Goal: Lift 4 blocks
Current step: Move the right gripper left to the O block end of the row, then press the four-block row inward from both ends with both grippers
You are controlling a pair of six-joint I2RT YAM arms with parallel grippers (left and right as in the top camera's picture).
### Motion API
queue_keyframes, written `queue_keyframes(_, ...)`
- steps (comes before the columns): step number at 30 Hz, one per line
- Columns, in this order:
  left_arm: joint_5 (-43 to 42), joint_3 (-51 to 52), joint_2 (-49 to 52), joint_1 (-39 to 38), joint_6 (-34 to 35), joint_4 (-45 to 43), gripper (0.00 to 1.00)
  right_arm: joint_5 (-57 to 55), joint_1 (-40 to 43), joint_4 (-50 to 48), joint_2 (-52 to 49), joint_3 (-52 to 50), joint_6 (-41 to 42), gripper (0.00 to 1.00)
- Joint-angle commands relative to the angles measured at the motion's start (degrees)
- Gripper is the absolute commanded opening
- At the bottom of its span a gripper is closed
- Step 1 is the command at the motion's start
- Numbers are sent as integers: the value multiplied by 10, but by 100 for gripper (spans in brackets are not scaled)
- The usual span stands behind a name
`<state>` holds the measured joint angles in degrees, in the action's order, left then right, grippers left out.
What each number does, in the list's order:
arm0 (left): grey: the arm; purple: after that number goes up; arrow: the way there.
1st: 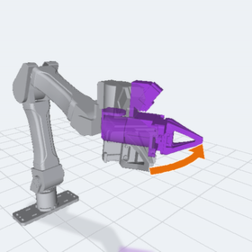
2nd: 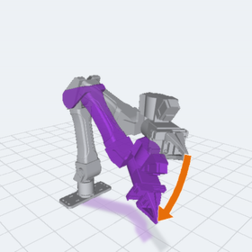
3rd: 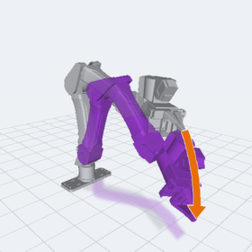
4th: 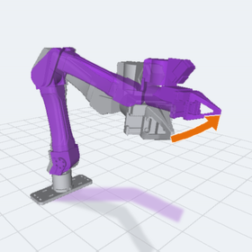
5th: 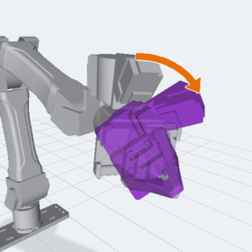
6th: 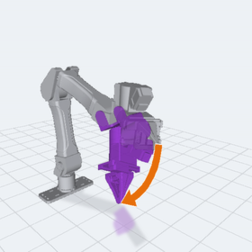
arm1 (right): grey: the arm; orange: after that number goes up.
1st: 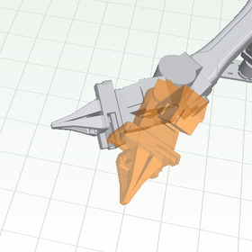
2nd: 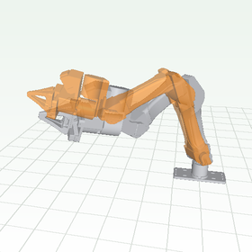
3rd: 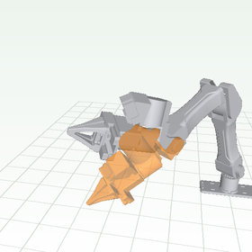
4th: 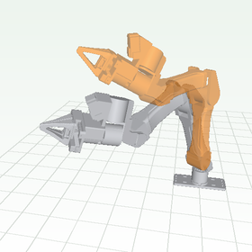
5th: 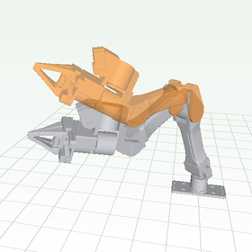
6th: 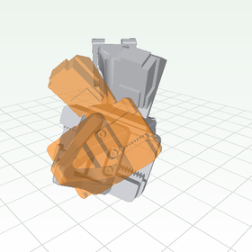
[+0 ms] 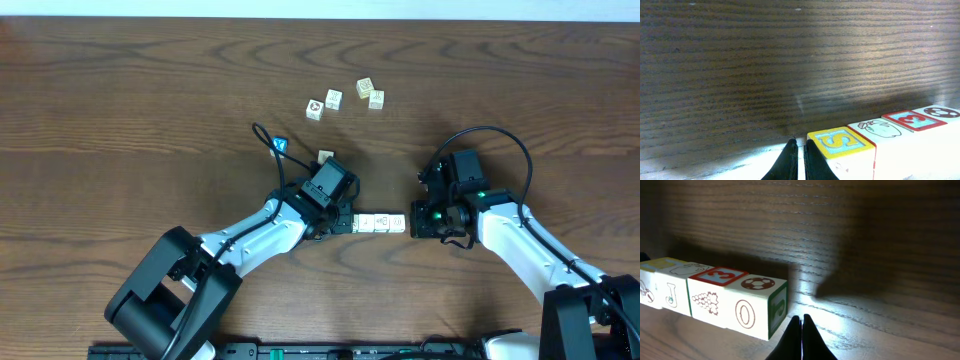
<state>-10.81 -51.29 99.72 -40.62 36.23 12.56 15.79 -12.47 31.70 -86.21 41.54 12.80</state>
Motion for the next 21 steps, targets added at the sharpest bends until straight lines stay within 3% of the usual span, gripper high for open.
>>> queue_keyframes(1, 3, 5, 4, -1, 5, 2, 8, -10, -3, 0, -3, -1, 5, 1)
queue_keyframes(21, 23, 5, 4, -1, -32, 8, 7, -3, -4, 0, -3, -1, 30, 1)
